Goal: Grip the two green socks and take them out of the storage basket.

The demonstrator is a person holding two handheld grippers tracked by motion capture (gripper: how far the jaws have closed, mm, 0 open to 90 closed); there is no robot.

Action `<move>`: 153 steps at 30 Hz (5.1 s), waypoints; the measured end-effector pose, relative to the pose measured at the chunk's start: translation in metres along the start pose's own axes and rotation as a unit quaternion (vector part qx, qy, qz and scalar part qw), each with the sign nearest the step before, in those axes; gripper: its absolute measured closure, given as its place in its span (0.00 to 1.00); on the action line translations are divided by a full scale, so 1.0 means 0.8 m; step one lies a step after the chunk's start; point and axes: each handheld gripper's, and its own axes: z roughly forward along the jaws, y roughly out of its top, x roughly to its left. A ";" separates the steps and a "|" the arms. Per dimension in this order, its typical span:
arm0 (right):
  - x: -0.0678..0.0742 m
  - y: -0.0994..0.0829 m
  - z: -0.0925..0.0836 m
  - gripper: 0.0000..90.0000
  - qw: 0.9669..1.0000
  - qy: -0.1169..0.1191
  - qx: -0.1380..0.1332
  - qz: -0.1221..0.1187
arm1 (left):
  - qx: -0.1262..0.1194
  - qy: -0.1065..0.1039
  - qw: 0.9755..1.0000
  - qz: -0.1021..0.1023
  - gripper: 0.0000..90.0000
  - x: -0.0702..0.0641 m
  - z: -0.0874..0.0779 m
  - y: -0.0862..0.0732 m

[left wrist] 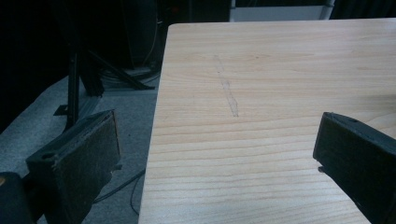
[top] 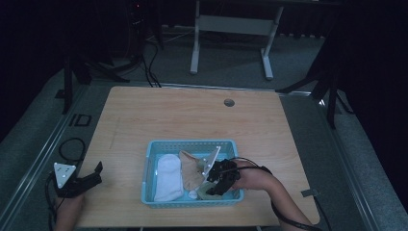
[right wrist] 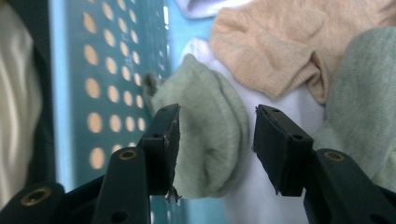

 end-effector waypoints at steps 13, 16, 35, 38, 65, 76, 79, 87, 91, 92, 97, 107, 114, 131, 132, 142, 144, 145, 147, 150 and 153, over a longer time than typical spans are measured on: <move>-0.001 0.000 0.002 0.86 1.000 -0.009 0.018 -0.012 | 0.001 0.001 1.000 0.001 0.00 0.000 0.000 0.000; -0.001 0.001 -0.002 0.87 1.000 -0.008 0.017 -0.009 | 0.001 0.001 1.000 0.001 0.00 0.000 0.000 0.000; 0.004 0.007 -0.039 0.88 0.999 -0.026 -0.011 -0.016 | 0.004 0.002 1.000 0.001 0.00 0.000 0.001 0.000; 0.005 0.008 -0.045 0.88 0.999 -0.032 -0.011 -0.017 | 0.004 0.002 1.000 0.002 0.00 0.000 0.001 0.000; 0.012 0.007 -0.126 0.89 0.995 -0.082 -0.059 -0.017 | 0.003 0.002 1.000 0.002 0.00 0.000 0.001 0.000; 0.007 -0.028 -0.172 0.89 0.988 -0.117 -0.093 0.024 | 0.004 0.003 1.000 0.003 0.00 -0.001 0.001 0.000; 0.006 -0.041 -0.184 0.89 0.986 -0.129 -0.097 0.036 | 0.004 0.003 1.000 0.003 0.00 -0.001 0.001 0.000; 0.004 -0.076 -0.206 0.88 0.979 -0.160 -0.107 0.071 | 0.007 0.004 1.000 0.002 0.00 -0.001 0.002 0.001; 0.002 -0.092 -0.210 0.88 0.976 -0.167 -0.111 0.085 | 0.008 0.004 1.000 0.002 0.00 -0.001 0.002 0.001; 0.002 -0.097 -0.210 0.88 0.975 -0.171 -0.111 0.088 | 0.007 0.004 1.000 0.002 0.00 -0.001 0.002 0.001; -0.001 -0.115 -0.203 0.88 0.973 -0.169 -0.111 0.109 | 0.008 0.004 1.000 0.003 0.00 -0.001 0.002 0.001; -0.011 -0.145 -0.185 0.88 0.970 -0.166 -0.113 0.141 | 0.008 0.004 1.000 0.001 0.00 0.000 0.002 0.001; -0.015 -0.174 -0.161 0.88 0.966 -0.157 -0.116 0.170 | 0.007 0.003 1.000 0.001 0.00 0.000 0.001 0.001; -0.018 -0.227 -0.087 0.88 0.960 -0.124 -0.102 0.230 | 0.008 0.004 1.000 0.001 0.00 -0.001 0.002 0.001; -0.018 -0.227 -0.087 0.88 0.960 -0.124 -0.102 0.230 | 0.008 0.004 1.000 0.001 0.00 -0.001 0.002 0.001; -0.020 -0.244 -0.061 0.87 0.955 -0.114 -0.105 0.254 | 0.008 0.004 1.000 0.002 0.00 -0.001 0.001 0.001; -0.022 -0.247 -0.058 0.84 0.954 -0.113 -0.101 0.259 | 0.007 0.004 1.000 0.002 0.00 -0.001 0.001 0.001; -0.022 -0.247 -0.057 0.81 0.953 -0.112 -0.099 0.262 | 0.007 0.005 1.000 0.002 0.00 -0.001 0.001 0.001; -0.023 -0.246 -0.058 0.74 0.954 -0.114 -0.090 0.263 | 0.008 0.005 1.000 0.003 0.00 -0.001 0.001 0.001; -0.024 -0.241 -0.065 0.68 0.954 -0.126 -0.079 0.259 | 0.008 0.004 1.000 0.002 0.00 -0.001 0.001 0.001; -0.026 -0.236 -0.079 0.66 0.954 -0.136 -0.084 0.255 | 0.007 0.005 1.000 0.003 0.00 -0.001 0.001 0.001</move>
